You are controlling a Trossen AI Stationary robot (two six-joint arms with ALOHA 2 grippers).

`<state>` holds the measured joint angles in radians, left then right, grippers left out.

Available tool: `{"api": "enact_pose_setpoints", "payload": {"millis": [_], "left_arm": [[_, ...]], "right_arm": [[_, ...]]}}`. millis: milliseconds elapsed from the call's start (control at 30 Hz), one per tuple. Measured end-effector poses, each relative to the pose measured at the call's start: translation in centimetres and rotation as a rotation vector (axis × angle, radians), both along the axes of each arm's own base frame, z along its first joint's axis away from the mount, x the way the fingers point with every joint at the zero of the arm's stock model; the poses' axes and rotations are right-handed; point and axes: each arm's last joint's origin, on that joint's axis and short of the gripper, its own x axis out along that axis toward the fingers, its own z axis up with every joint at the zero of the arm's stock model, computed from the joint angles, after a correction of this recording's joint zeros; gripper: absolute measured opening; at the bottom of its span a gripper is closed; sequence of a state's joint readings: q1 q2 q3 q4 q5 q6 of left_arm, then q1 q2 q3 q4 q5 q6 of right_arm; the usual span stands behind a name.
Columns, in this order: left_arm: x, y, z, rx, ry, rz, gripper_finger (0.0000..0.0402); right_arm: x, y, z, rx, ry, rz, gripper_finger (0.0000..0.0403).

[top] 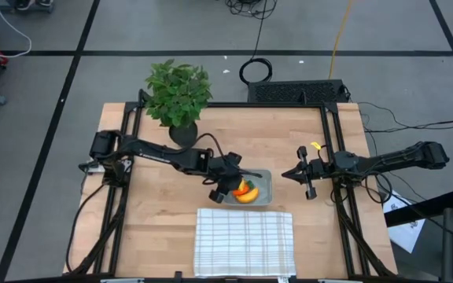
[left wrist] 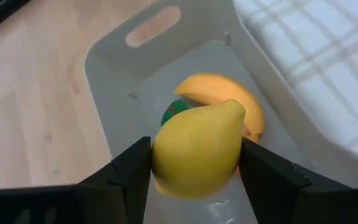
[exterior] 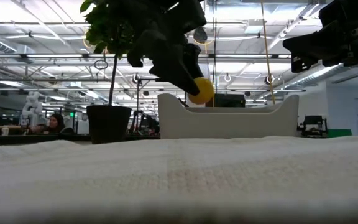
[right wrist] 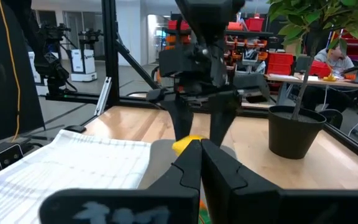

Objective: Pick and placing Produce into tupperware
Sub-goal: Put the lemon into the gray bin

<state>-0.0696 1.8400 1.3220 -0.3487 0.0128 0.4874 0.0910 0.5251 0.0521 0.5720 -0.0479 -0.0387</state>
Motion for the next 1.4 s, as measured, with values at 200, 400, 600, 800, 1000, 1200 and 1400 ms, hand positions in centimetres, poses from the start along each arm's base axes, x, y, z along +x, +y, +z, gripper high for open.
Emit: {"api": "enact_pose_setpoints", "payload": {"millis": [200,400,600,800,1000,1200,1400], "left_arm": [[0.4,-0.4,1.7,-0.06,0.036,0.047,0.0209],[1.6,-0.5,0.1,-0.06,0.166,0.085,0.0209],[3.0,-1.0,-1.8,0.006,0.28,0.078,0.0209],[4.4,-1.3,-2.6,0.033,0.334,0.055,0.0209],[4.7,-1.1,-2.6,0.032,0.343,0.09,0.0209],[4.3,-0.9,-2.8,0.022,0.389,0.12,0.0209],[4.3,-1.0,-2.9,-0.005,0.399,0.134,0.0209]], "right_arm": [[0.0,0.0,0.0,0.0,0.0,0.0,0.0],[0.0,0.0,0.0,0.0,0.0,0.0,0.0],[0.0,0.0,0.0,0.0,-0.002,0.0,0.0],[0.0,0.0,0.0,0.001,-0.002,0.0,0.0],[0.0,0.0,0.0,0.011,0.002,0.001,0.0],[0.0,0.0,0.0,0.011,0.005,0.001,0.0],[0.0,0.0,0.0,0.011,0.005,0.001,0.0]]}}
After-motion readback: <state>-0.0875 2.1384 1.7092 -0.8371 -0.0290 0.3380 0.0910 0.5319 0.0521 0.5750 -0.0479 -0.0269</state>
